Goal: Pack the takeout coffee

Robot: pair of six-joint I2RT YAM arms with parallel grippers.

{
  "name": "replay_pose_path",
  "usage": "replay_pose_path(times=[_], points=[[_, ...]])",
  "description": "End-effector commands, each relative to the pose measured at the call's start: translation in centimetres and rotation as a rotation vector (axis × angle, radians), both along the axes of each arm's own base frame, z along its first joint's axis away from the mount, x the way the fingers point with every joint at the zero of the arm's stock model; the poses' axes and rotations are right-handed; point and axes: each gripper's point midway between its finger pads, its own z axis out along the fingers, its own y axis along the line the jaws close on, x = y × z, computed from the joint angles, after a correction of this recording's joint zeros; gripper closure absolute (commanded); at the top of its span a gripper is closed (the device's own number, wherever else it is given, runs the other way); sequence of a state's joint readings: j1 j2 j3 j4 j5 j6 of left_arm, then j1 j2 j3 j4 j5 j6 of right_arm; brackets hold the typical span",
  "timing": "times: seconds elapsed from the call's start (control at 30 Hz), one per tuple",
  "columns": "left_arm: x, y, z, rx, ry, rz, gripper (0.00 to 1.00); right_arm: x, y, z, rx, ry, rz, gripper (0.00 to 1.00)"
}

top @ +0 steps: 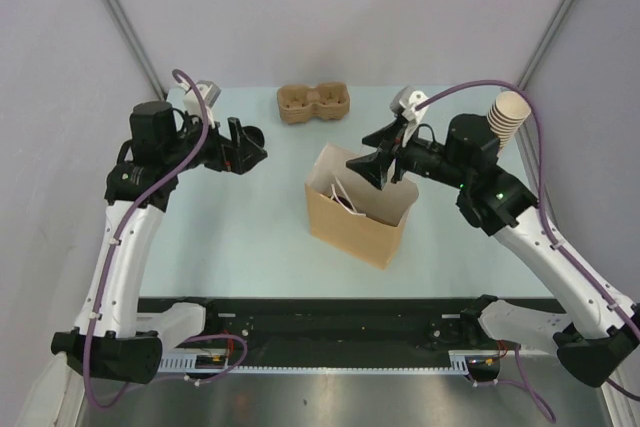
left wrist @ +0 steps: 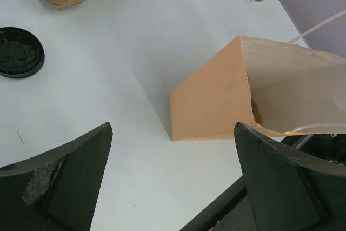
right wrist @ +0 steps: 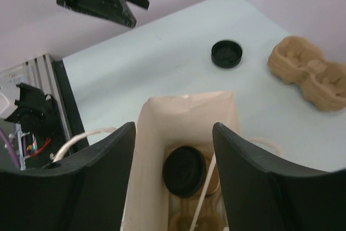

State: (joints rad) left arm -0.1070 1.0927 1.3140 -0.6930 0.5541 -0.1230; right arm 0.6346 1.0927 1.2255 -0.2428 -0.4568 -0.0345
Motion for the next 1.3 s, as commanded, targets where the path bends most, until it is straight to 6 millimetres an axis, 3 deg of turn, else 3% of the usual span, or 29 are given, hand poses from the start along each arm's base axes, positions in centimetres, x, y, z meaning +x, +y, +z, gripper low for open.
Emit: replay_pose_path(times=[0.0, 0.07, 0.13, 0.2, 0.27, 0.37, 0.47, 0.6, 0.63, 0.7, 0.73, 0.83, 0.97, 1.07, 1.27], points=[[-0.9, 0.7, 2.7, 0.020, -0.069, -0.018, 0.00, -0.6, -2.6, 8.5, 0.113, -0.189, -0.085, 0.30], [-1.1, 1.1, 2.6, 0.045, -0.059, -0.014, 0.01, -0.9, -4.2, 10.6, 0.139, -0.226, -0.128, 0.22], [-0.7, 1.8, 3.7, 0.086, -0.091, -0.001, 0.01, -0.7, -5.8, 11.0, 0.140, -0.220, -0.178, 0.17], [-0.3, 2.5, 4.4, 0.123, -0.087, 0.009, 0.01, -0.2, -8.4, 11.2, 0.134, -0.211, -0.273, 0.05], [-0.2, 3.3, 3.6, 0.188, -0.040, 0.018, 0.00, 0.1, -11.4, 11.4, 0.130, -0.209, -0.390, 0.00], [0.6, 4.3, 2.6, 0.237, 0.003, 0.032, 0.00, 0.1, -15.3, 9.3, 0.084, -0.132, -0.542, 0.00], [0.8, 4.6, 1.3, 0.260, 0.029, 0.030, 0.00, -0.3, -17.7, 6.9, 0.044, -0.079, -0.635, 0.00], [1.2, 4.4, -3.1, 0.265, 0.154, 0.006, 0.00, -0.2, -21.4, 1.7, -0.049, 0.019, -0.794, 0.00], [1.3, 4.4, -3.8, 0.264, 0.158, -0.002, 0.01, 0.1, -21.7, -0.7, -0.082, 0.072, -0.806, 0.00], [1.0, 4.5, -5.8, 0.291, 0.167, -0.016, 0.01, 0.0, -22.8, -3.6, -0.124, 0.135, -0.845, 0.00], [1.4, 4.7, -6.2, 0.308, 0.147, -0.012, 0.01, 0.1, -23.1, -6.6, -0.164, 0.197, -0.847, 0.00], [0.9, 5.4, -9.2, 0.380, 0.179, -0.002, 0.01, -0.5, -24.2, -11.6, -0.219, 0.334, -0.858, 0.00], [-0.7, 5.9, -13.5, 0.450, 0.225, 0.000, 0.00, 0.1, -25.0, -12.8, -0.177, 0.403, -0.854, 0.00], [-1.2, 6.7, -15.2, 0.495, 0.221, 0.020, 0.00, 0.7, -25.3, -13.2, -0.166, 0.433, -0.851, 0.00], [-1.4, 6.7, -15.9, 0.482, 0.234, 0.041, 0.00, 0.7, -25.3, -13.2, -0.161, 0.427, -0.844, 0.00]])
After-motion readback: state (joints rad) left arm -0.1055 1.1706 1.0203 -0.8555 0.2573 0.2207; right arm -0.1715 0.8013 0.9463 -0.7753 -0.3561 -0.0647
